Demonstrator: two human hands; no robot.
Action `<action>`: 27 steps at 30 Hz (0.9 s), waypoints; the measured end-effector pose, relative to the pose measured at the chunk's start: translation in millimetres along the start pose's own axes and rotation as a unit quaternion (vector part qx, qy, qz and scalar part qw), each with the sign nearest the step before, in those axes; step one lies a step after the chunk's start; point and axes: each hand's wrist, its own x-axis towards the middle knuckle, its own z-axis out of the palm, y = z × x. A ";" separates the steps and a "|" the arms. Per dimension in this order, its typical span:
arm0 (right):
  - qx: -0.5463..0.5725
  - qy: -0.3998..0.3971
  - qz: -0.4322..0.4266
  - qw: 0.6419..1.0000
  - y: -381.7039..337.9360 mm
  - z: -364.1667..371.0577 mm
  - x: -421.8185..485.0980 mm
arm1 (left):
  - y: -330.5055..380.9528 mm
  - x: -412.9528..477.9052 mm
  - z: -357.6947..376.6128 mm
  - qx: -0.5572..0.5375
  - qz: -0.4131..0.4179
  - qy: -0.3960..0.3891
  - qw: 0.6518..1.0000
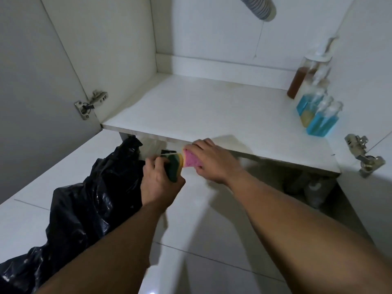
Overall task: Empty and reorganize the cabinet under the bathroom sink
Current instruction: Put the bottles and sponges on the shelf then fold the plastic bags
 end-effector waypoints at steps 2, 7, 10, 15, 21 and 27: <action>-0.033 0.035 0.005 0.999 19.8 -30.4 16.1 | 19.9 33.1 -6.9 -0.009 0.030 0.016 0.999; -0.076 0.035 0.072 0.994 84.8 -109.3 37.0 | 75.6 109.1 -14.8 -0.033 0.056 -0.034 0.997; -0.094 0.041 0.130 0.986 124.5 -146.6 35.4 | 115.8 142.2 -8.7 -0.044 0.063 -0.059 0.995; -0.110 0.079 0.268 0.954 175.0 -146.1 4.5 | 165.0 163.6 25.5 -0.049 0.076 -0.115 0.989; -0.072 0.065 0.341 0.935 221.5 -96.3 -31.8 | 197.4 167.8 96.3 0.003 0.098 -0.148 0.984; 0.002 0.149 0.435 0.888 261.1 -68.7 -19.5 | 239.8 191.4 161.9 0.008 0.106 -0.134 0.985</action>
